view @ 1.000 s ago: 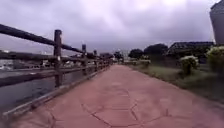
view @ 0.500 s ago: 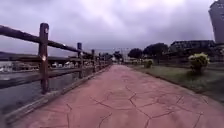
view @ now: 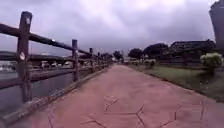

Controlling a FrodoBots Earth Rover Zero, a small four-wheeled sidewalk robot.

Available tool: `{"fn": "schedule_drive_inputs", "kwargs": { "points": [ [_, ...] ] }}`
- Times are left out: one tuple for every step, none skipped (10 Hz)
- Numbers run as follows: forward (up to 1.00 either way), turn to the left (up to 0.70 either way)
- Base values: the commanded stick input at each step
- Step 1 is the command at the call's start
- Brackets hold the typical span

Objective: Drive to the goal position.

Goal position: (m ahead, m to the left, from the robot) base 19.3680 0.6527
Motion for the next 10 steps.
{"fn": "schedule_drive_inputs", "kwargs": {
  "points": [
    [1.00,0.00],
    [1.00,0.00],
    [1.00,0.00],
    [1.00,0.00],
    [1.00,0.00],
    [1.00,0.00],
    [1.00,0.00],
    [1.00,0.00],
    [1.00,0.00],
    [1.00,0.00]
  ]
}}
